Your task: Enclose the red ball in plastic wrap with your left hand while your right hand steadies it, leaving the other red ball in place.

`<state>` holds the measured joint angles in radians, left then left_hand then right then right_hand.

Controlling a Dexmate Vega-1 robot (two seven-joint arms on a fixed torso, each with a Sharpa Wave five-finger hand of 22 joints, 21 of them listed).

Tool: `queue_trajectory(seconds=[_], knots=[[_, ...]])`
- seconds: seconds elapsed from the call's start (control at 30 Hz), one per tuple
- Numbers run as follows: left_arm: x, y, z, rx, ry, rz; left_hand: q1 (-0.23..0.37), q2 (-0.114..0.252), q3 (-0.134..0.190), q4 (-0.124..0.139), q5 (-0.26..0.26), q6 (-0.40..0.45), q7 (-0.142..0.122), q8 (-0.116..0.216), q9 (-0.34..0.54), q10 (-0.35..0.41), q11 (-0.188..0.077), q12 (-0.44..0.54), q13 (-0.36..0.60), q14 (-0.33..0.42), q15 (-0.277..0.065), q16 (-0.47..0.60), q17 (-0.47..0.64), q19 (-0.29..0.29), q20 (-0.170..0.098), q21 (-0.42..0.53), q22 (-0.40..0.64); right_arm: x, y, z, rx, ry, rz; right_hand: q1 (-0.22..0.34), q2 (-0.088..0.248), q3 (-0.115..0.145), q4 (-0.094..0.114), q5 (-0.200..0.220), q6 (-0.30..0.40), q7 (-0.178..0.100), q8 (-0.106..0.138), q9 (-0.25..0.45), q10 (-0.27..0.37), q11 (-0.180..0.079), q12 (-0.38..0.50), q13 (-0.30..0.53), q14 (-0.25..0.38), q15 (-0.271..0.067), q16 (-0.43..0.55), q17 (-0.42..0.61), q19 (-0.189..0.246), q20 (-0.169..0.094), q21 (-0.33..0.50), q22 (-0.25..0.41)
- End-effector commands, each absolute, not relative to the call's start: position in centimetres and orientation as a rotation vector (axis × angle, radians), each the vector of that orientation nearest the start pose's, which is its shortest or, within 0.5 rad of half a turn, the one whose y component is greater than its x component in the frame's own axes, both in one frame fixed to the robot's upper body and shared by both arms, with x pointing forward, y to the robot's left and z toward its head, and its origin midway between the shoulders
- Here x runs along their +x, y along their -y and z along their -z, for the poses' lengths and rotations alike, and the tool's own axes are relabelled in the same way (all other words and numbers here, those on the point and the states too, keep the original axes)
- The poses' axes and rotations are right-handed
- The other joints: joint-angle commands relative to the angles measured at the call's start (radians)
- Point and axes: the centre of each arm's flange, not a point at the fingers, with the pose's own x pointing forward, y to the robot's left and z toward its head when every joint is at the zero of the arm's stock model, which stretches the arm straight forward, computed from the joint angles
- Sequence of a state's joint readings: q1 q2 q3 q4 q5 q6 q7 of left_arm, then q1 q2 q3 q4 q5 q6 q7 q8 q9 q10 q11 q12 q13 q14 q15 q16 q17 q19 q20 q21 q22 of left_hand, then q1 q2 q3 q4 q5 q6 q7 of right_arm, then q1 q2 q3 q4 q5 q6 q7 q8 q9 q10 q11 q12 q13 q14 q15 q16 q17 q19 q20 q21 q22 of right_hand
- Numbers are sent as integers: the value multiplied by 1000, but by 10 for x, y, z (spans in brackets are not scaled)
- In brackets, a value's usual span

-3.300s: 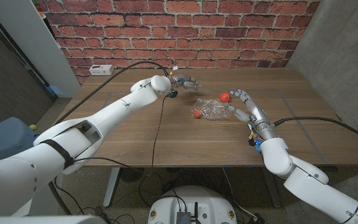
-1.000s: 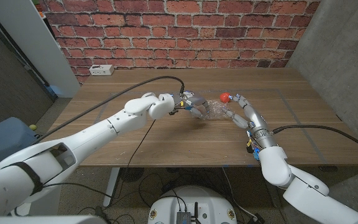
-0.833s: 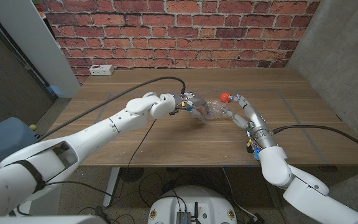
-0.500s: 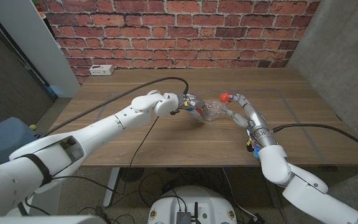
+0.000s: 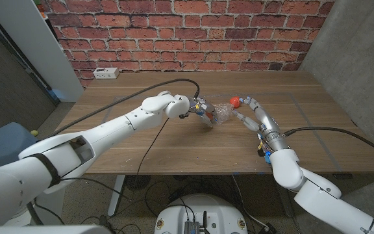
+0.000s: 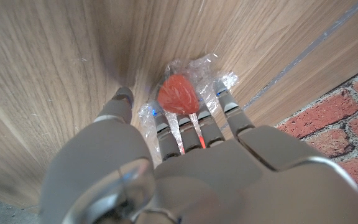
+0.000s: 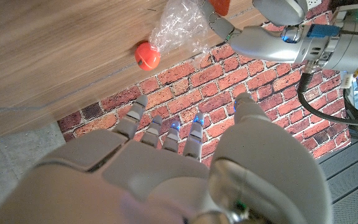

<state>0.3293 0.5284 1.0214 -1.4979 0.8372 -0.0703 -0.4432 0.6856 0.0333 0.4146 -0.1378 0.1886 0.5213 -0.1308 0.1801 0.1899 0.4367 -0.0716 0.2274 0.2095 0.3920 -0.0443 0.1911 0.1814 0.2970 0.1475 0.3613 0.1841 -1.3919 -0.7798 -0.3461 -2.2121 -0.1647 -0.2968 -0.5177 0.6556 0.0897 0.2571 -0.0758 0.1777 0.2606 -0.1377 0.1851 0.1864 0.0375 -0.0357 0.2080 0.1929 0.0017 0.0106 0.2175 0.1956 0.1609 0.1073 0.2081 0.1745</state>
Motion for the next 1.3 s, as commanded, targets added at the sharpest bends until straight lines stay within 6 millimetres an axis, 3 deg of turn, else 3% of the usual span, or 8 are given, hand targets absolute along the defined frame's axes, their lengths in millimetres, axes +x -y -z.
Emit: queue_trajectory(seconds=[0.03,0.3,0.83,1.03,1.13,1.2,1.3], knots=[[625,-53,-33,1866,805,418,-15,1,6,1,1,-45,-6,-4,2,-48,3,-19,1,-68,2,-17,2,-36,18,-22,4,474,222,78,-756,620,149,-7,2,-1,-6,4,3,1,5,-1,9,3,-2,5,2,3,0,2,10,2,-2,6],[616,-69,-43,1663,952,374,-25,6,10,1,1,-84,-12,-4,3,-100,7,-31,4,-120,8,-17,4,-75,23,-45,5,475,220,75,-759,624,147,-10,2,-2,-7,4,3,0,5,-1,10,1,-2,5,1,4,-1,2,9,2,-3,6],[609,-96,-48,1369,983,337,-47,15,11,8,-2,-163,-15,-11,4,-129,22,-28,7,-141,23,-7,8,-73,34,-51,7,481,219,72,-723,637,125,-17,0,-6,-9,3,3,2,5,-1,9,4,-3,5,1,4,-2,2,8,1,-3,6],[610,-110,-46,1212,967,326,-74,48,18,25,-8,-239,-14,-15,2,-167,37,-33,8,-144,32,-1,12,-66,24,-52,10,485,221,71,-681,648,114,-20,0,-7,-9,3,5,4,5,-1,10,4,-3,5,2,4,-1,2,8,2,-3,6],[610,-117,-45,1152,964,329,-90,57,19,28,-10,-293,-36,-15,-1,-203,31,-38,7,-151,40,-1,12,-63,20,-54,11,488,222,71,-655,656,106,-21,1,-7,-9,3,5,3,5,-1,11,4,-3,5,2,3,-1,3,10,1,-3,6],[611,-124,-42,1081,959,336,-99,59,19,30,-11,-313,-35,-14,-3,-224,31,-41,5,-162,41,-4,12,-64,15,-56,11,490,221,70,-630,665,104,-22,1,-7,-9,3,5,3,5,-1,12,5,-3,5,2,4,-1,3,11,1,-2,6],[611,-132,-39,1001,957,348,-112,60,17,32,-11,-338,-41,-12,-5,-246,37,-42,3,-180,48,-7,11,-70,-9,-60,11,494,221,69,-595,676,94,-24,2,-7,-9,3,5,5,5,-1,15,8,-2,5,4,4,0,3,14,0,-1,6]])
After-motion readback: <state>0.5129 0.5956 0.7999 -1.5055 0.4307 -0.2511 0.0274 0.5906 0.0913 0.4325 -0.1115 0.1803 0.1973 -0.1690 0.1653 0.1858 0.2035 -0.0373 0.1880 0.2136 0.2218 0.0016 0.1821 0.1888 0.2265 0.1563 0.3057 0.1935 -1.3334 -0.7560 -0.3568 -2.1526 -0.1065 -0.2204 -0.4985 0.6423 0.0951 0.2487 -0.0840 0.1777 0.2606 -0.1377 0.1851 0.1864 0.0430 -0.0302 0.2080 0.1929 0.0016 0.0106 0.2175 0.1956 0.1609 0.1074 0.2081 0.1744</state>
